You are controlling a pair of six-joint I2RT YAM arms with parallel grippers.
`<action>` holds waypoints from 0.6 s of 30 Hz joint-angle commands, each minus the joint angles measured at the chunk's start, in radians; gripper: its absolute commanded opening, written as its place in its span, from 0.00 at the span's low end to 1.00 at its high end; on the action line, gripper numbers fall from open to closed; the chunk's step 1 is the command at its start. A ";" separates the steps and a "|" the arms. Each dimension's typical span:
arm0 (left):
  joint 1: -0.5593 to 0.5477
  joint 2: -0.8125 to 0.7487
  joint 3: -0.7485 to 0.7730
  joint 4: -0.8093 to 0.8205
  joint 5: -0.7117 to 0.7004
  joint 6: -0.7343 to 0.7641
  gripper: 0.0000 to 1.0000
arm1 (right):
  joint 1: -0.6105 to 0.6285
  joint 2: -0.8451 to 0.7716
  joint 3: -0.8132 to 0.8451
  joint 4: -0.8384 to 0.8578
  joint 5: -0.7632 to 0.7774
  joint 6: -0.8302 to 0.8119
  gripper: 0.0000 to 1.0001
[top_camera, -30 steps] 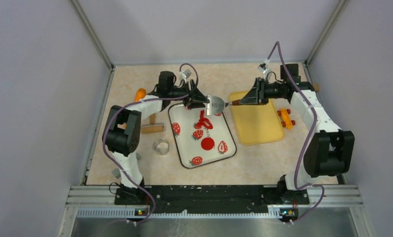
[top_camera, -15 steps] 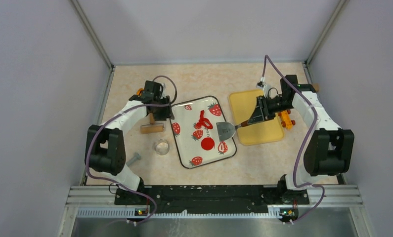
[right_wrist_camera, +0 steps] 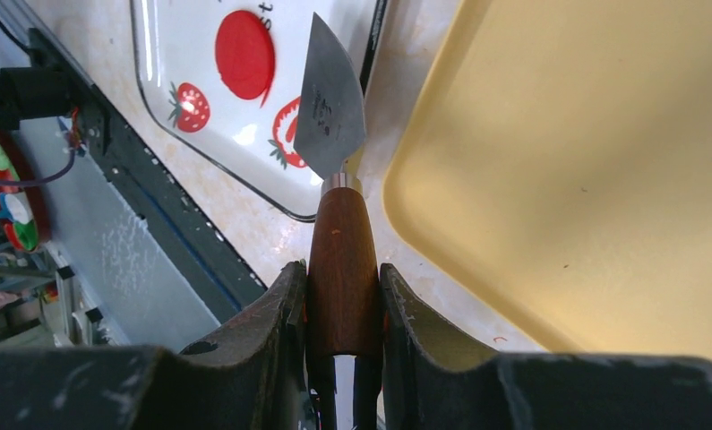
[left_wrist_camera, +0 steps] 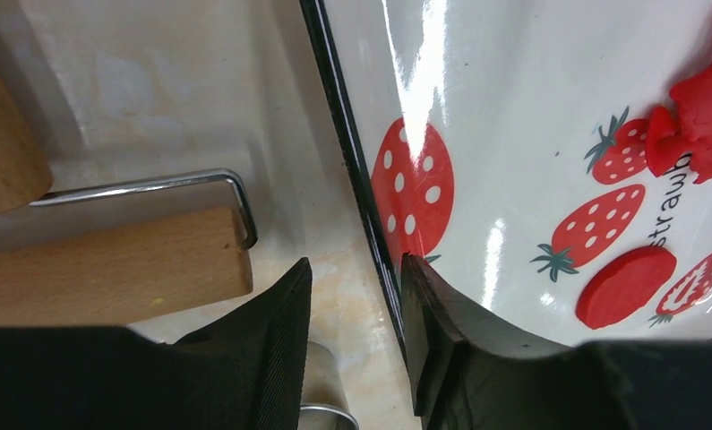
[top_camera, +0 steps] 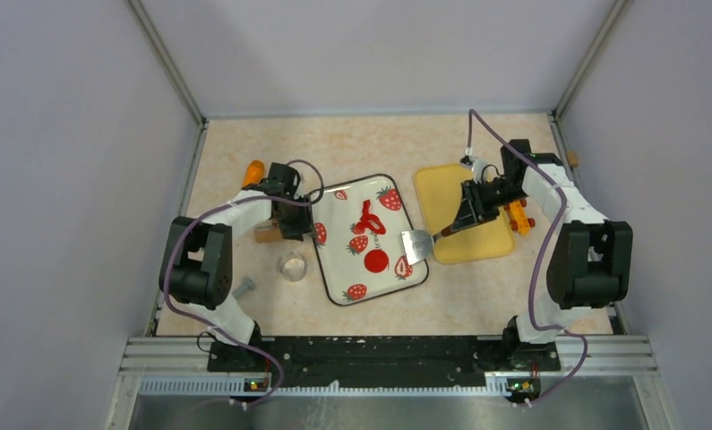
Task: Roll out the dumpling wrappers from the dough
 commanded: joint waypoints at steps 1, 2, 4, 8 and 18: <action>-0.002 0.028 0.001 0.070 0.057 -0.012 0.44 | 0.035 0.010 0.008 0.045 0.053 0.028 0.00; -0.002 0.033 0.002 0.075 0.058 -0.013 0.43 | 0.047 0.013 0.009 0.050 0.065 0.030 0.00; -0.004 0.044 0.005 0.079 0.062 -0.014 0.42 | 0.067 0.018 0.009 0.052 0.083 0.039 0.00; -0.004 0.066 0.012 0.081 0.071 -0.012 0.34 | 0.105 0.023 0.004 0.069 0.130 0.075 0.00; -0.025 0.096 0.017 0.101 0.085 -0.001 0.00 | 0.120 0.066 -0.008 0.100 0.244 0.156 0.00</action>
